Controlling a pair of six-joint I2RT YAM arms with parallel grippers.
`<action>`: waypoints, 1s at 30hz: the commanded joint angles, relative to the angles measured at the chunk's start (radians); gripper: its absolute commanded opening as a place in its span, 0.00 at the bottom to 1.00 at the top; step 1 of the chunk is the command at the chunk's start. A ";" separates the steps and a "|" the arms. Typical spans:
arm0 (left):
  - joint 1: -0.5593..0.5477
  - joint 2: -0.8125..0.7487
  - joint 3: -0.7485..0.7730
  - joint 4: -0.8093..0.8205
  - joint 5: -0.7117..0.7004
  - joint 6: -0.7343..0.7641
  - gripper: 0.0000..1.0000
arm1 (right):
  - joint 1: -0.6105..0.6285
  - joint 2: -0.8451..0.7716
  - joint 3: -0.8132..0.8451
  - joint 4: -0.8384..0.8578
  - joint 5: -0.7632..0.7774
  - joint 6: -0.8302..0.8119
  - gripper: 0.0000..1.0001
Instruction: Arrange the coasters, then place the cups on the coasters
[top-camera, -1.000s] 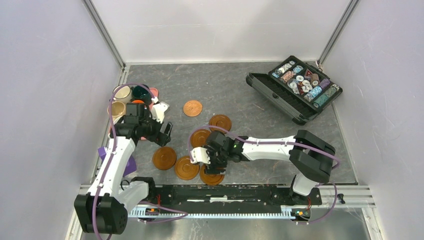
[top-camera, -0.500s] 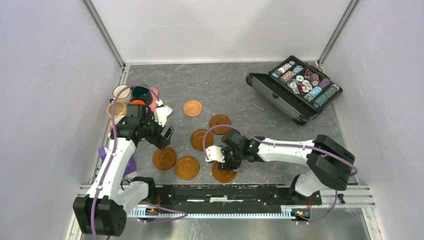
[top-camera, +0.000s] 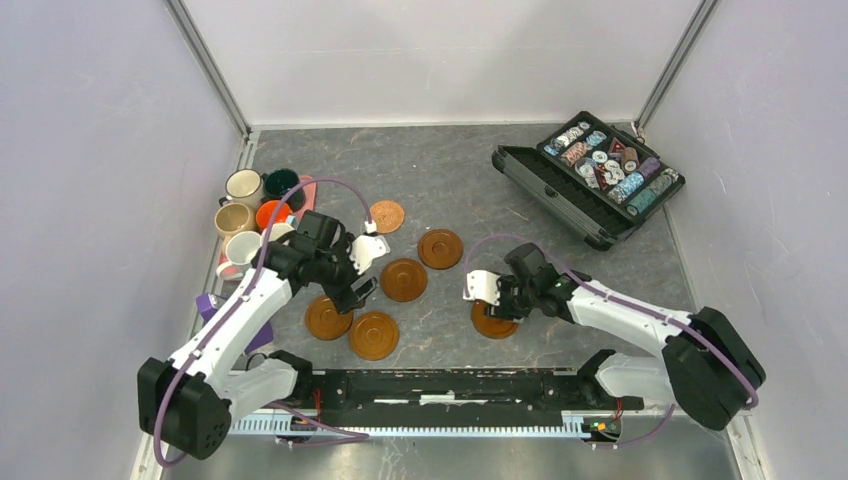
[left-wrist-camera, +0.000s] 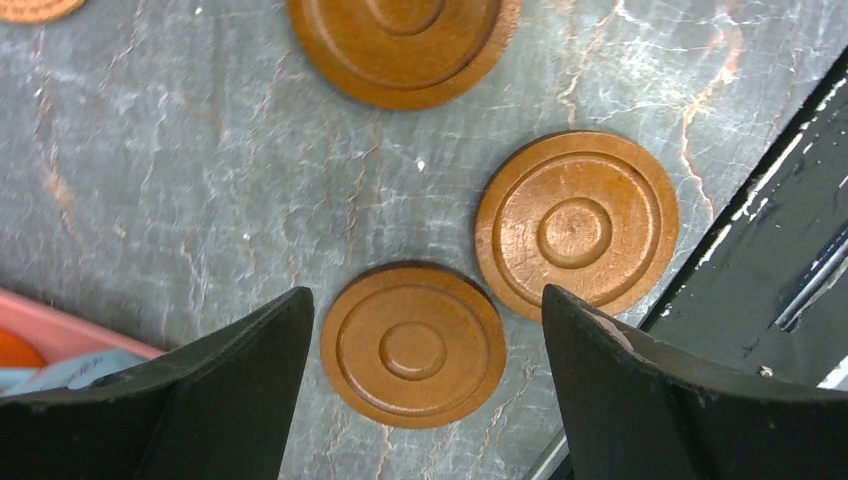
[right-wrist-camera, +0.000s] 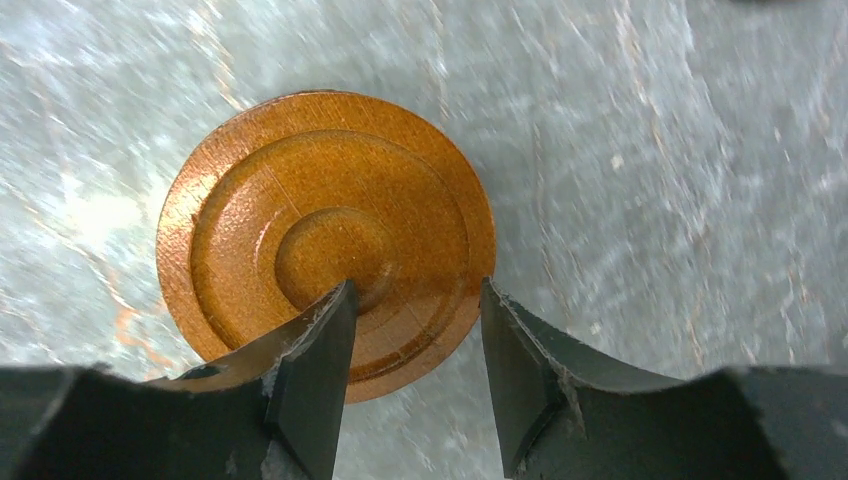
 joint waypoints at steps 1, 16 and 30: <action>-0.065 0.043 -0.006 0.051 0.041 0.083 0.89 | -0.113 -0.019 -0.090 -0.177 0.160 -0.116 0.55; -0.138 0.287 0.068 0.254 -0.035 -0.014 0.85 | -0.256 0.056 -0.004 -0.098 0.195 -0.084 0.54; -0.197 0.616 0.281 0.518 -0.105 -0.240 0.78 | -0.257 0.185 0.136 -0.028 0.185 -0.048 0.52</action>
